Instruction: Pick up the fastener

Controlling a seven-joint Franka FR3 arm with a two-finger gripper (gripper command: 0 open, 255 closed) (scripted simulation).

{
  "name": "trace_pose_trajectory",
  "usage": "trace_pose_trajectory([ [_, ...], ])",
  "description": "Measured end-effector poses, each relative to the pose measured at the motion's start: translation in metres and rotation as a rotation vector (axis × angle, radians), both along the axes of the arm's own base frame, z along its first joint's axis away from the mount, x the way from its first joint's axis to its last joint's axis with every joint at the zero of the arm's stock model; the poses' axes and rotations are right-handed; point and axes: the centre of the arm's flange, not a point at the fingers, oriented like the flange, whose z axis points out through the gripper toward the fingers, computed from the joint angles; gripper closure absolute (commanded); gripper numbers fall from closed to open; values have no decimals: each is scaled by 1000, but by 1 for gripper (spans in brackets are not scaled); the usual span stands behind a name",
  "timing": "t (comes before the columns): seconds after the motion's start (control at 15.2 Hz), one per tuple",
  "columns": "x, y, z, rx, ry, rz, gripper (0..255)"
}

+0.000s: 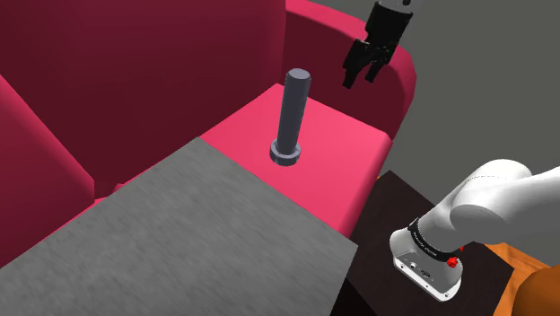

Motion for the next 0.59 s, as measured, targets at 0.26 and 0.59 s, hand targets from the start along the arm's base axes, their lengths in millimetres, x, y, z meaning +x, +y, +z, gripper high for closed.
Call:
trace_pose_trajectory([
  [0.26,39,41,1,-27,8,20,0],
  [0.59,91,94,3,-60,17,46,0],
])
